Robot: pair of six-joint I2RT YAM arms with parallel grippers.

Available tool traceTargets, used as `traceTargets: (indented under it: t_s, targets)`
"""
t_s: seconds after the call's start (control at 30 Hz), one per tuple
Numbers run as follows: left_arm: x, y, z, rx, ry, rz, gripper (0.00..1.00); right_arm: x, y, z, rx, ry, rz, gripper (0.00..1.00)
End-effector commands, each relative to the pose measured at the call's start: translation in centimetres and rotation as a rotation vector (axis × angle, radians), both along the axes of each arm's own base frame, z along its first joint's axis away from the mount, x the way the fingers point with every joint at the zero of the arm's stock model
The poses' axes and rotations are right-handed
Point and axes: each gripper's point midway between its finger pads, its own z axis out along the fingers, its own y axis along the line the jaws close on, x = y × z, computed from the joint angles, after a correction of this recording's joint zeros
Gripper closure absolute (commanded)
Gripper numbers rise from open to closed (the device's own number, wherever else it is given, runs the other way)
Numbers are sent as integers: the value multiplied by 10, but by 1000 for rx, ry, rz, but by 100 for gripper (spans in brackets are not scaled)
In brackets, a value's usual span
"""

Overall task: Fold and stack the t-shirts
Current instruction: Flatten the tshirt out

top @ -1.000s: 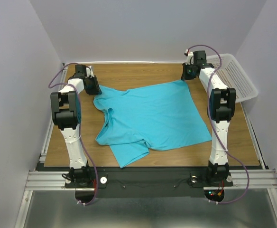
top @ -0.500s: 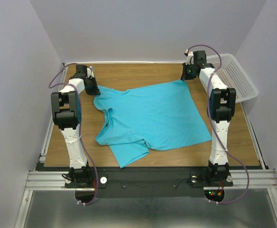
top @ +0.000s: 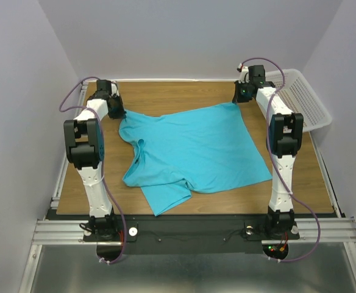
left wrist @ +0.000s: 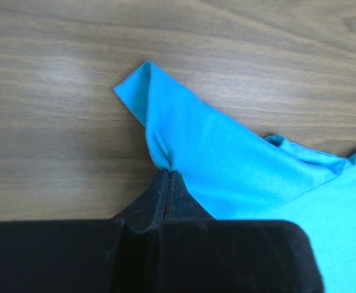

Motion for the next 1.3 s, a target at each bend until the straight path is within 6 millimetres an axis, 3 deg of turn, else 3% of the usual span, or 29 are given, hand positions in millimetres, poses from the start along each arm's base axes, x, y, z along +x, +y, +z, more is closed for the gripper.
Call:
traceTargets:
  t_s: [0.0, 0.2, 0.57, 0.83, 0.97, 1.07, 1.1, 1.17, 1.2, 1.23, 1.27]
  targets:
    - [22, 9, 99, 45, -229, 25, 100, 14, 3, 33, -5, -99, -2, 99]
    - [25, 7, 123, 46, -289, 11, 100, 21, -1, 58, -8, -153, -16, 99]
    - [22, 9, 107, 53, -253, 11, 100, 24, -3, 83, 6, -203, -16, 99]
    - [26, 10, 132, 64, -310, 15, 100, 25, 6, 126, 69, -281, 22, 99]
    - [29, 10, 168, 61, -394, 25, 100, 25, 14, 168, 126, -354, 51, 99]
    - [28, 11, 224, 58, -514, 43, 100, 21, 13, 217, 171, -434, 50, 100]
    - [28, 13, 243, 56, -558, 51, 100, 16, 14, 244, 184, -484, 62, 99]
    - [25, 14, 270, 56, -617, 63, 100, 10, 11, 272, 199, -530, 65, 99]
    - [18, 16, 294, 55, -668, 71, 100, 6, 8, 285, 205, -554, 62, 99]
    - [16, 18, 312, 51, -711, 84, 100, -3, 8, 311, 212, -601, 70, 99]
    - [12, 18, 324, 48, -743, 90, 100, -8, 6, 323, 213, -625, 72, 99]
